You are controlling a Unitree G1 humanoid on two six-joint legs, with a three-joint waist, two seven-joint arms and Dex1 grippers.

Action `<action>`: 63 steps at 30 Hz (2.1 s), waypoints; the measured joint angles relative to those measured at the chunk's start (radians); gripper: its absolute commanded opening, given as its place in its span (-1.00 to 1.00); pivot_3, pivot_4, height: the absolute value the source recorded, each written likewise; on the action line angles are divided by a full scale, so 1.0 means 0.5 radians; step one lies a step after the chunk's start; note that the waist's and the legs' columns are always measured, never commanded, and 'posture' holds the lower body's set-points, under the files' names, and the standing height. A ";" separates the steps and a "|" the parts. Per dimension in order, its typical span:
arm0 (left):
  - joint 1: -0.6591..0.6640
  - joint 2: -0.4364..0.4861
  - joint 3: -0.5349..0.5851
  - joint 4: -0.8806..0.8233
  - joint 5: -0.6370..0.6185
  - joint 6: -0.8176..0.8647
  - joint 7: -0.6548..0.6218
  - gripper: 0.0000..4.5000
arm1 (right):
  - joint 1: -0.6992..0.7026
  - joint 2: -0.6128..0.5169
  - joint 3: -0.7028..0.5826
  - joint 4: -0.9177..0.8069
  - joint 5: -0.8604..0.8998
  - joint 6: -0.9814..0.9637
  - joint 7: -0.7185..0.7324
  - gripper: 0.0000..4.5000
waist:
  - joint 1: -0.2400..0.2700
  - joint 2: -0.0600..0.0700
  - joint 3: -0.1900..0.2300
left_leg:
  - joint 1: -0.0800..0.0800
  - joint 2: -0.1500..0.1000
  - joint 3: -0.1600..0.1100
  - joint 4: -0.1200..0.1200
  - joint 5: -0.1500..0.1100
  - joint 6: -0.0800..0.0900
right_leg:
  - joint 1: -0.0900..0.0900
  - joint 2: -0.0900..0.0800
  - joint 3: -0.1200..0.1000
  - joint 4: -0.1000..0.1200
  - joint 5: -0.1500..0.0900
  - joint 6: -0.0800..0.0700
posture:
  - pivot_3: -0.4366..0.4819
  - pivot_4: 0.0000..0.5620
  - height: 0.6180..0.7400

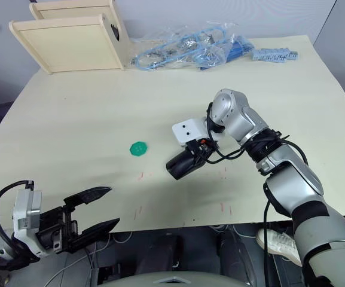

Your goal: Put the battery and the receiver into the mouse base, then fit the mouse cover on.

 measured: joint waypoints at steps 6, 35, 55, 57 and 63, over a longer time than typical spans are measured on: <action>0.021 -0.010 0.000 0.010 0.011 -0.030 -0.027 1.00 | 0.000 0.000 0.000 0.000 0.001 -0.018 0.002 0.07 | 0.000 0.000 0.000 | 0.000 0.000 0.000 0.000 0.000 0.000 | 0.000 0.000 0.000 0.000 0.000 0.000 | -0.05 -0.47 1.00; 0.005 -0.025 -0.001 0.052 0.035 -0.060 -0.040 1.00 | -0.001 0.005 -0.003 0.013 0.020 -0.042 -0.007 0.07 | -0.002 0.000 0.000 | 0.000 0.000 0.000 0.000 0.000 0.000 | 0.000 0.000 0.000 0.000 0.000 0.000 | -0.05 -0.47 1.00; -0.023 -0.020 -0.002 0.051 0.034 -0.027 -0.034 1.00 | -0.001 0.005 -0.003 0.016 0.029 -0.041 -0.006 0.07 | -0.003 0.000 0.000 | 0.000 0.000 0.000 0.000 0.000 0.000 | 0.000 0.000 0.000 0.000 0.000 0.000 | -0.05 -0.47 1.00; -0.023 -0.020 -0.002 0.051 0.034 -0.021 -0.034 1.00 | -0.001 0.005 -0.003 0.016 0.030 -0.038 -0.004 0.07 | -0.003 0.000 0.000 | 0.000 0.000 0.000 0.000 0.000 0.000 | 0.000 0.000 0.000 0.000 0.000 0.000 | -0.05 -0.47 1.00; -0.017 -0.020 -0.002 0.051 0.034 -0.020 -0.035 1.00 | -0.001 0.006 -0.003 0.016 0.034 -0.034 -0.007 0.07 | -0.003 0.000 0.000 | 0.000 0.000 0.000 0.000 0.000 0.000 | 0.000 0.000 0.000 0.000 0.000 0.000 | -0.05 -0.47 1.00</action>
